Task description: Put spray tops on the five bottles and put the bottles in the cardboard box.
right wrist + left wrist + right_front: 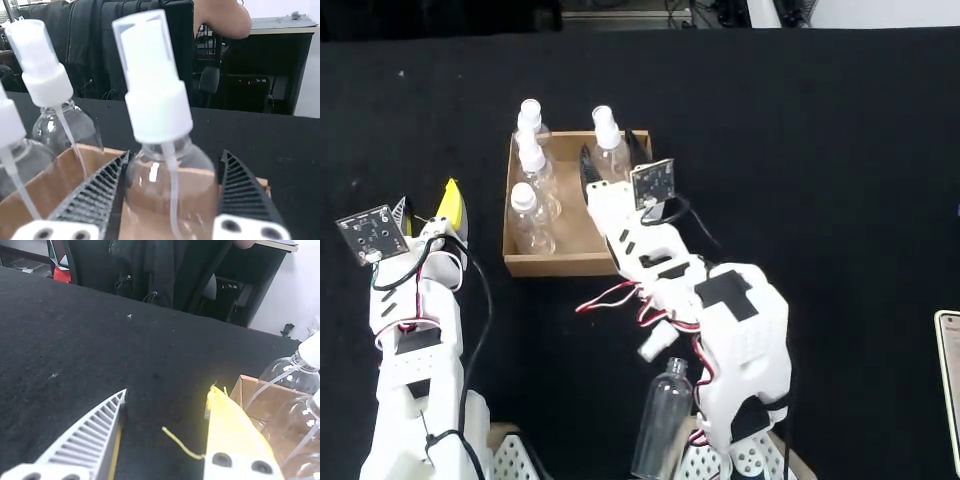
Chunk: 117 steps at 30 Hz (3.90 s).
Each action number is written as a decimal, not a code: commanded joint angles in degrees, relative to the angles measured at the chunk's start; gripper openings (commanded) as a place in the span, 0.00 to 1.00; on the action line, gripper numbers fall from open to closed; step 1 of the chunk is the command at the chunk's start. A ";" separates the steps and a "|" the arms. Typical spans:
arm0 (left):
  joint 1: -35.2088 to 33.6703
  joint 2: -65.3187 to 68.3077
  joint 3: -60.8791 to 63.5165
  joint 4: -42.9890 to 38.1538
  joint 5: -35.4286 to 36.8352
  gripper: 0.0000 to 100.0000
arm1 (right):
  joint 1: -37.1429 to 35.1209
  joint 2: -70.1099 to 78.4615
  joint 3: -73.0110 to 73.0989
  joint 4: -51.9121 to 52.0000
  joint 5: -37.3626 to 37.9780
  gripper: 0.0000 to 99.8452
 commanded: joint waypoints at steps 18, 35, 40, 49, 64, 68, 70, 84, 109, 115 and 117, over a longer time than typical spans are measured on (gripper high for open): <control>-0.04 0.09 -0.40 -1.32 0.35 0.23 | -0.70 -23.34 6.11 2.02 -0.09 0.22; 0.92 0.09 -0.40 -1.32 0.18 0.23 | 5.63 -63.16 2.42 48.53 -0.62 0.22; 2.33 0.09 -0.31 -1.23 -0.09 0.23 | 12.92 -82.15 2.77 75.78 -0.62 0.22; 2.42 0.09 0.22 -1.41 -0.09 0.23 | 21.63 -102.29 0.22 115.25 6.33 0.13; 2.24 0.09 0.22 -1.32 -0.09 0.23 | 20.40 -81.89 -10.42 159.38 72.97 0.28; 1.98 0.09 0.13 -1.32 0.26 0.23 | 15.74 -81.98 -8.75 159.47 82.29 0.28; 1.89 0.09 0.04 -1.23 0.35 0.23 | 11.69 -81.98 -6.81 159.74 82.99 0.28; -9.27 15.56 -19.21 18.99 17.49 0.23 | -11.87 -81.54 11.30 152.97 84.84 0.29; -10.59 24.18 -24.40 19.78 17.49 0.23 | -10.20 -81.54 -3.03 154.55 74.02 0.24; -10.68 21.63 -30.46 29.63 16.62 0.23 | 12.57 -81.54 -24.13 153.14 56.97 0.24; -10.59 18.46 -34.51 35.52 14.24 0.23 | 22.15 -81.54 -28.18 150.51 54.33 0.24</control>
